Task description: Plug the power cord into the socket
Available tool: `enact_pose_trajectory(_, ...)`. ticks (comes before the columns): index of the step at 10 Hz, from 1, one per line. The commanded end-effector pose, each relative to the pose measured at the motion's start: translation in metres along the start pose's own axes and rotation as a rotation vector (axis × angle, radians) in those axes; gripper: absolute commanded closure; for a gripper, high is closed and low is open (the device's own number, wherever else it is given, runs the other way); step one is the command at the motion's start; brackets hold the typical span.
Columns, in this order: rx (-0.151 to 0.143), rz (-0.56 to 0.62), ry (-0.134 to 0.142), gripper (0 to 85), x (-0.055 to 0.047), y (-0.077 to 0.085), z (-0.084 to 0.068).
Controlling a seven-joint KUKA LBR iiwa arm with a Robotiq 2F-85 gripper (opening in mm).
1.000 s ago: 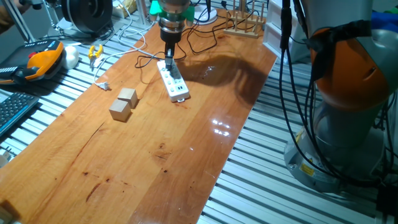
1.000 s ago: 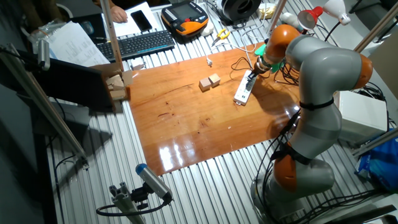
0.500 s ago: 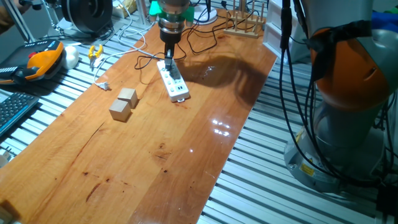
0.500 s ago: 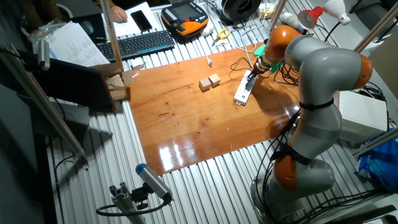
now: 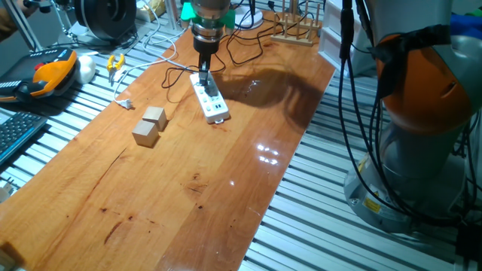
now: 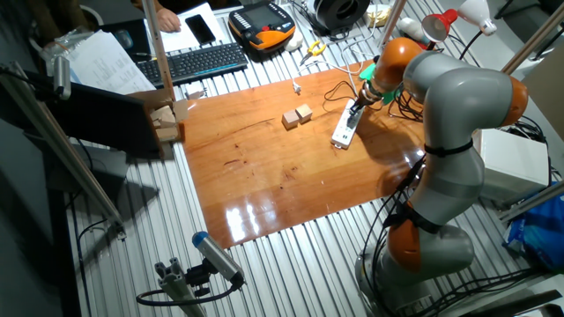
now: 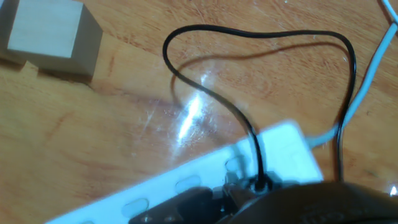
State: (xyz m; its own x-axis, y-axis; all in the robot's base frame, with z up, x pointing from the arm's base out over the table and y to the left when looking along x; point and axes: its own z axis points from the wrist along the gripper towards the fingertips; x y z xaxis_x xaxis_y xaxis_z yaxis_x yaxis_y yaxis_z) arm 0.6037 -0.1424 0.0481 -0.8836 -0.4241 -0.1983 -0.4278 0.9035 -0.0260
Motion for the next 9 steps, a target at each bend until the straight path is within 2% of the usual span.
enact_pose_trajectory(1,-0.001,0.003,-0.001,85.0,0.004,-0.002,0.0)
enact_pose_trajectory(3,-0.011,0.004,0.001,85.0,0.004,-0.001,0.0)
enact_pose_trajectory(5,-0.013,0.003,0.019,85.0,-0.001,-0.002,-0.006)
enact_pose_trajectory(6,-0.014,0.003,0.021,68.0,-0.003,-0.004,-0.011)
enact_pose_trajectory(7,-0.011,0.006,0.013,51.0,-0.005,-0.006,-0.013)
enact_pose_trajectory(9,-0.009,0.005,0.004,51.0,-0.006,-0.006,-0.011)
